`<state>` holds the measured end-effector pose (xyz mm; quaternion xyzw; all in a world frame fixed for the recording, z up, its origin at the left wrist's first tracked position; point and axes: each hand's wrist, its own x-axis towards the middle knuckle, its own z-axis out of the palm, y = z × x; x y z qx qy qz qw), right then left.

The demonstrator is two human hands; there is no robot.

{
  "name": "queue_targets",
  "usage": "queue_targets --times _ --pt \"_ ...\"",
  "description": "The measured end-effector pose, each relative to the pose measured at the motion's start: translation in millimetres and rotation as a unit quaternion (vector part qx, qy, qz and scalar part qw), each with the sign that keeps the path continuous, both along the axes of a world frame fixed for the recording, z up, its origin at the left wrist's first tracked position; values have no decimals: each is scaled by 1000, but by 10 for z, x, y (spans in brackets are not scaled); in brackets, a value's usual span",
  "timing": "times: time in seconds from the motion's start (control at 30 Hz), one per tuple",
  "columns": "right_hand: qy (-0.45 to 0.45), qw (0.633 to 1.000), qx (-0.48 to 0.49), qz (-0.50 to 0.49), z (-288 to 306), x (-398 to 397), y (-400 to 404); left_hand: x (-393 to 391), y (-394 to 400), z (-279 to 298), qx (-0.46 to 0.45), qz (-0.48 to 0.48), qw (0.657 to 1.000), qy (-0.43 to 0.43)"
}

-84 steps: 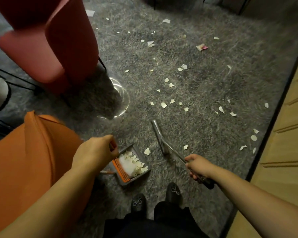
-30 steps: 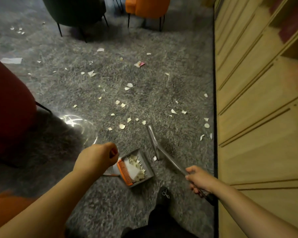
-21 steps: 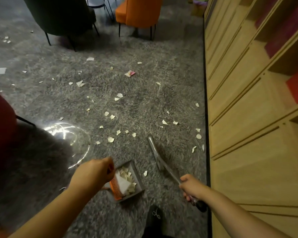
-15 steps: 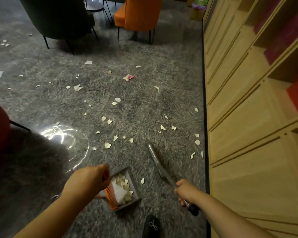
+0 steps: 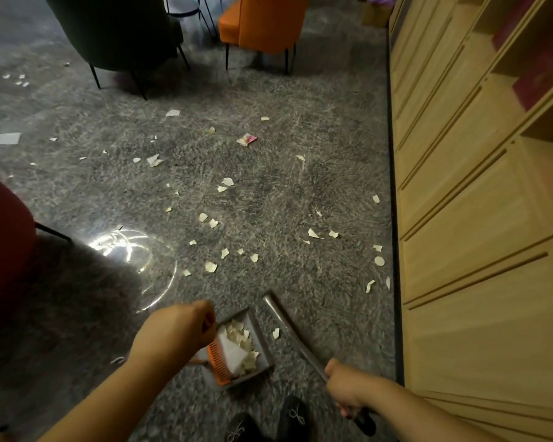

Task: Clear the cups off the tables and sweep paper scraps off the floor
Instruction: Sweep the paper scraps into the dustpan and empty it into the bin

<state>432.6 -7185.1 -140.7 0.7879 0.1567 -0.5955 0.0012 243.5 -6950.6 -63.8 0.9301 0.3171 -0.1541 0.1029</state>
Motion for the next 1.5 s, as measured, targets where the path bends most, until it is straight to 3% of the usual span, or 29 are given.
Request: queue_targets --times 0.1,0.27,0.47,0.83,1.27,1.5 --pt "24 1000 3 18 17 -174 16 -14 11 1 -2 0 1000 -7" --pt "75 993 36 -77 77 -397 1 -110 45 16 -23 8 999 -25" --pt "69 983 60 -159 231 -530 -141 -278 135 63 -15 33 998 -48" --pt "7 936 129 -326 509 30 -367 120 191 110 -16 51 988 -142" --pt "-98 908 164 -373 402 1706 -488 1817 202 21 -44 51 985 -157" --pt "-90 910 95 -393 189 2899 -571 2960 206 -23 -34 36 993 -105"
